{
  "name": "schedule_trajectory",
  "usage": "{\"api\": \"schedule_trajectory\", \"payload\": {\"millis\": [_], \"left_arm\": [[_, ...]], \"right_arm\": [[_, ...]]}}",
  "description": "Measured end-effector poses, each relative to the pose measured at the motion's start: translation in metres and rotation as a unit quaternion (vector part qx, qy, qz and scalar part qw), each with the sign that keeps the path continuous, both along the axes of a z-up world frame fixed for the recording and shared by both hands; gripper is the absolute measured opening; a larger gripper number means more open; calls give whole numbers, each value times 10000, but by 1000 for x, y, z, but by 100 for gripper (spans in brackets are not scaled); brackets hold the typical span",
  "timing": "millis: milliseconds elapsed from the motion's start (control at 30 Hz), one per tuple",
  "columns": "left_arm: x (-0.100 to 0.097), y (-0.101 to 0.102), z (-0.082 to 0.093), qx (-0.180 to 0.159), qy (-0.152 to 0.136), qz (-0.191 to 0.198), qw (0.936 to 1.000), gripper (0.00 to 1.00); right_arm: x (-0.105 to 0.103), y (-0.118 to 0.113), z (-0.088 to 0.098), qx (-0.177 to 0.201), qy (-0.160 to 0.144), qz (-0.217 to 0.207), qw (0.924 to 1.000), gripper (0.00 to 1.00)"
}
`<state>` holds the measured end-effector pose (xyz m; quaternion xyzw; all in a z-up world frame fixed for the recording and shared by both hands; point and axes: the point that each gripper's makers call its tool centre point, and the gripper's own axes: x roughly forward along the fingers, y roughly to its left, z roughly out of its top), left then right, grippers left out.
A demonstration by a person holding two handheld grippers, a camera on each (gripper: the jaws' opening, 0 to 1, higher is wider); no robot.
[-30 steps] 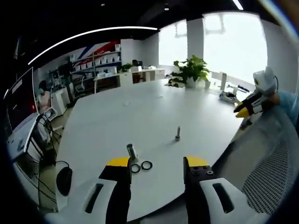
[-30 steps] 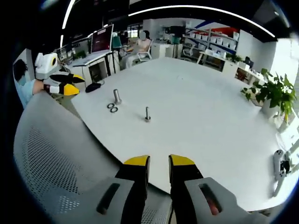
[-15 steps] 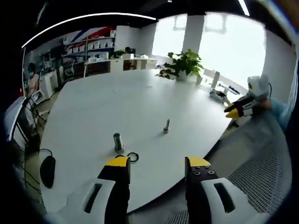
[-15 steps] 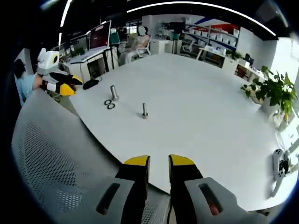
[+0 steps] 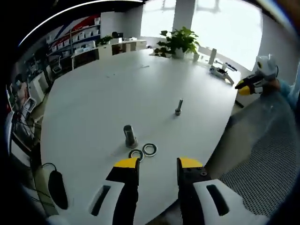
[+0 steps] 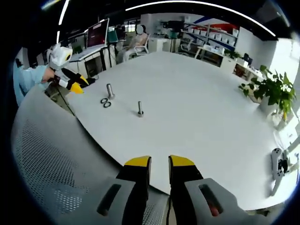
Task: Place the washer onto the threaded stud by aligning its center hole with the stud, sliding it down to the base, and recovering from edge contact or off-axis alignment until the washer reaches the visible bottom stop.
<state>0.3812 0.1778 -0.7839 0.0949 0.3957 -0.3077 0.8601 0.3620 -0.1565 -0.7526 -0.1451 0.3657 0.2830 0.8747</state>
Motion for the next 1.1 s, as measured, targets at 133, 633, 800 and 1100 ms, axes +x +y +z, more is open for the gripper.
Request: {"api": "schedule_trajectory", "payload": {"millis": [133, 633, 800, 1100], "left_arm": [[12, 3, -23, 205, 169, -112, 9996, 30], [45, 11, -58, 761, 649, -122, 9949, 24], [50, 14, -72, 879, 844, -148, 9924, 23], [53, 12, -91, 940, 1011, -46, 9904, 18]], "right_arm": [[-1, 0, -1, -24, 21, -4, 10000, 17], [0, -1, -2, -80, 33, 15, 10000, 17], [0, 0, -2, -66, 31, 15, 10000, 17], [2, -4, -2, -71, 0, -79, 9999, 17]]}}
